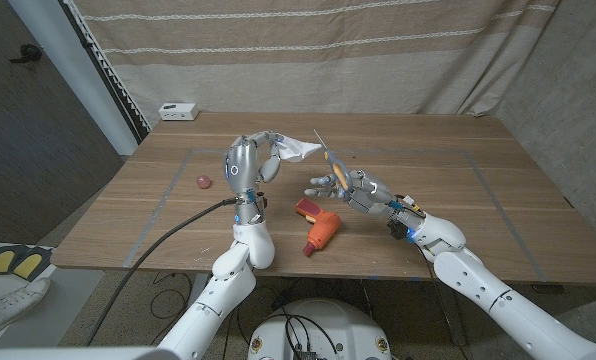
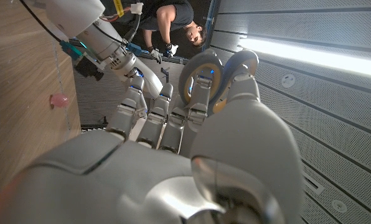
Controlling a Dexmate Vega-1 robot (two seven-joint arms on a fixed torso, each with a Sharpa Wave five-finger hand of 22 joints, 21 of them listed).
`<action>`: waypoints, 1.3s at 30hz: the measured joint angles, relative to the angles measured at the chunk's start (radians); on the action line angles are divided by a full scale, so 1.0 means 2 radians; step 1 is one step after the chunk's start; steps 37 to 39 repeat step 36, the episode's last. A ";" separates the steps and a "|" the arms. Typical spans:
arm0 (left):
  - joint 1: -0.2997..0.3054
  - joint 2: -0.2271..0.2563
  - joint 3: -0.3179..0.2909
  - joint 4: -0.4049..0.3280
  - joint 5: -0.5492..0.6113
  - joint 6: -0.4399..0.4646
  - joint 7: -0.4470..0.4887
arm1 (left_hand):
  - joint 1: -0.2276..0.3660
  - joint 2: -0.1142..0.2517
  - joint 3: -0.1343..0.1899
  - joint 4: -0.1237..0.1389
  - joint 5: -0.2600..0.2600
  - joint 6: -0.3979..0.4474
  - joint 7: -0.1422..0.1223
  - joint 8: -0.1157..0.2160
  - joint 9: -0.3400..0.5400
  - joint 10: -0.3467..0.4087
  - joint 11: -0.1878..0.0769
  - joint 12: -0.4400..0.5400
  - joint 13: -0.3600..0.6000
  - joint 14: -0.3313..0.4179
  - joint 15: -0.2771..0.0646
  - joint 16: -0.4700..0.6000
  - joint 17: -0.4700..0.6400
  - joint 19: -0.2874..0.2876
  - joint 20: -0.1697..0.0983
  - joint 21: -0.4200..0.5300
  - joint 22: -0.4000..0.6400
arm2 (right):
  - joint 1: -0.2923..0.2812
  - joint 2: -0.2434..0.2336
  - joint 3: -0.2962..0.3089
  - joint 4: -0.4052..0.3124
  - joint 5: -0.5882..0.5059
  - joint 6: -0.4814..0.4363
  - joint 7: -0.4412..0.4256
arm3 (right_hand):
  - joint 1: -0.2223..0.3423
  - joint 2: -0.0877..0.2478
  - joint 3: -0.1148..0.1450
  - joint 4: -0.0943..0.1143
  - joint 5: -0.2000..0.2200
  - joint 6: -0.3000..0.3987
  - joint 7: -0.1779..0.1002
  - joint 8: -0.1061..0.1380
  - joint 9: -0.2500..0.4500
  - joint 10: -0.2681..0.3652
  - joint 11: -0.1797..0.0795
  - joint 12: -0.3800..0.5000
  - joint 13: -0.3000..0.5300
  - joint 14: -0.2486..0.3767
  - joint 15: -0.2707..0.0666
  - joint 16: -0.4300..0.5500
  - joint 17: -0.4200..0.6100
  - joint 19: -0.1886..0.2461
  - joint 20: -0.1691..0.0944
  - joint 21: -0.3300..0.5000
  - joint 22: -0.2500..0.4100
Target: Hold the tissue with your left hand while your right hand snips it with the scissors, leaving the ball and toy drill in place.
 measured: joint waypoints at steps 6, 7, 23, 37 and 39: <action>0.009 0.002 -0.006 -0.008 0.000 -0.001 0.000 | 0.000 0.000 0.000 0.000 0.000 0.000 0.000 0.000 0.000 0.000 0.000 0.000 0.000 0.000 0.000 0.000 0.000 0.000 0.000 0.000 0.000 | 0.004 0.008 0.000 0.010 0.001 0.002 0.003 | 0.000 0.000 -0.001 0.001 0.000 0.000 0.000 0.000 0.003 0.000 0.000 0.000 0.000 0.000 0.000 -0.002 0.000 0.000 0.000 0.000 0.000; 0.009 0.002 -0.006 -0.008 0.000 -0.001 0.000 | 0.000 0.000 0.000 0.000 0.000 0.000 0.000 0.000 0.000 0.000 0.000 0.000 0.000 0.000 0.000 0.000 0.000 0.000 0.000 0.000 0.000 | 0.005 0.009 0.000 0.011 0.002 0.002 0.003 | 0.000 0.000 -0.001 0.001 0.000 0.000 0.000 0.000 0.003 0.000 0.000 0.000 0.000 0.000 0.000 -0.002 0.000 0.000 0.000 0.000 0.000; 0.034 -0.001 -0.026 -0.034 0.008 -0.005 0.000 | 0.000 0.000 0.000 0.000 0.000 0.000 0.000 0.002 -0.002 0.000 0.000 0.000 0.000 0.000 0.000 0.000 0.000 0.000 0.000 0.002 0.000 | 0.011 0.021 0.003 0.030 0.002 0.008 0.014 | 0.000 0.000 0.001 0.003 -0.004 -0.001 0.001 0.003 0.007 0.001 0.000 -0.002 0.000 0.000 0.000 -0.002 0.000 0.001 -0.001 0.000 0.000; 0.045 -0.018 -0.042 -0.037 0.018 -0.017 0.000 | 0.000 0.000 0.000 0.000 0.000 0.000 0.000 0.002 -0.002 0.000 0.000 0.000 0.000 0.000 0.000 0.000 0.000 -0.002 0.002 0.002 0.000 | 0.007 0.020 0.009 0.033 0.003 0.009 0.010 | 0.000 0.000 0.003 0.005 -0.006 -0.002 0.000 0.004 0.009 0.001 0.000 -0.002 0.000 0.000 0.000 -0.002 0.000 -0.001 -0.003 0.000 0.000; 0.045 -0.018 -0.042 -0.037 0.018 -0.017 0.000 | 0.000 0.000 0.000 0.000 0.000 0.000 0.000 0.002 -0.002 0.000 0.000 0.000 0.000 0.000 0.000 0.000 0.000 -0.002 0.002 0.002 0.000 | 0.007 0.020 0.009 0.033 0.003 0.009 0.010 | 0.000 0.000 0.003 0.005 -0.006 -0.002 0.000 0.004 0.009 0.001 0.000 -0.002 0.000 0.000 0.000 -0.002 0.000 -0.001 -0.003 0.000 0.000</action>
